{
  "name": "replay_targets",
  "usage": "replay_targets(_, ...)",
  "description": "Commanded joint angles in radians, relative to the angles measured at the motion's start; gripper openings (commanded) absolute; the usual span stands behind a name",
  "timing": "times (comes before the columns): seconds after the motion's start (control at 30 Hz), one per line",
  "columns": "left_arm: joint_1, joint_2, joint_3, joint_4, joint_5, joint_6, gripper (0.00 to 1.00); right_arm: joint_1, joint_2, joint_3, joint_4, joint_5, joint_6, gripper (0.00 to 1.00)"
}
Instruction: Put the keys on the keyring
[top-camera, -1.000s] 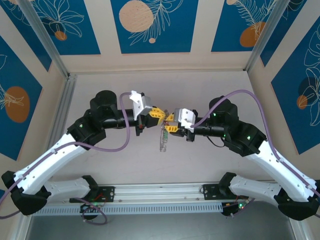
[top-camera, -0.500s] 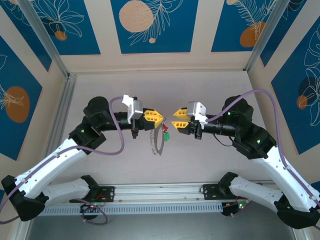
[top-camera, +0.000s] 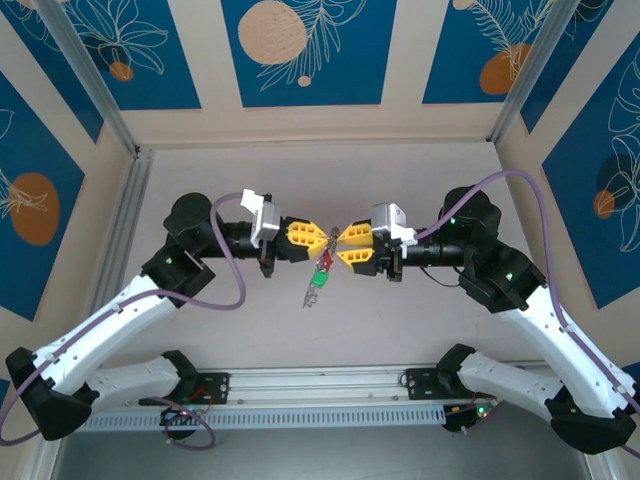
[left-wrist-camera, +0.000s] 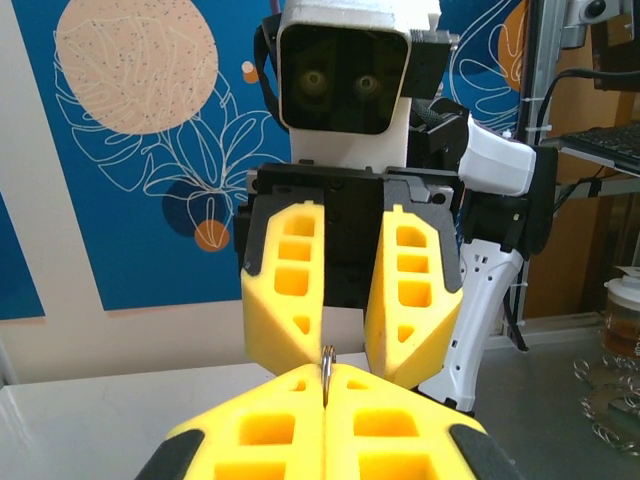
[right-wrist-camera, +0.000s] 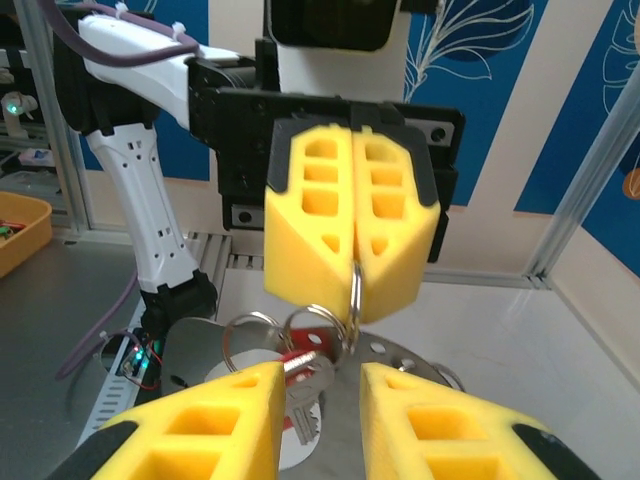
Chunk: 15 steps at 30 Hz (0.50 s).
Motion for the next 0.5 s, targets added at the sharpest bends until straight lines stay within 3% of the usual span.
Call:
replay_targets(0.0,0.01,0.008,0.006,0.075,0.043,-0.016,0.0,-0.004,0.002,0.019,0.038,-0.043,0.028,0.27)
replay_targets(0.17,0.01,0.02,0.011,0.085,0.051,-0.021,0.0,-0.004,0.014,0.018,0.046,-0.048,0.033,0.25)
replay_targets(0.3,0.011,0.024,0.008,0.108,0.055,-0.035,0.0,-0.004,0.024,0.022,0.037,-0.032,0.031,0.16)
replay_targets(0.47,0.011,0.028,0.005,0.128,0.065,-0.051,0.0,-0.004,0.023,0.024,0.034,-0.013,0.03,0.18)
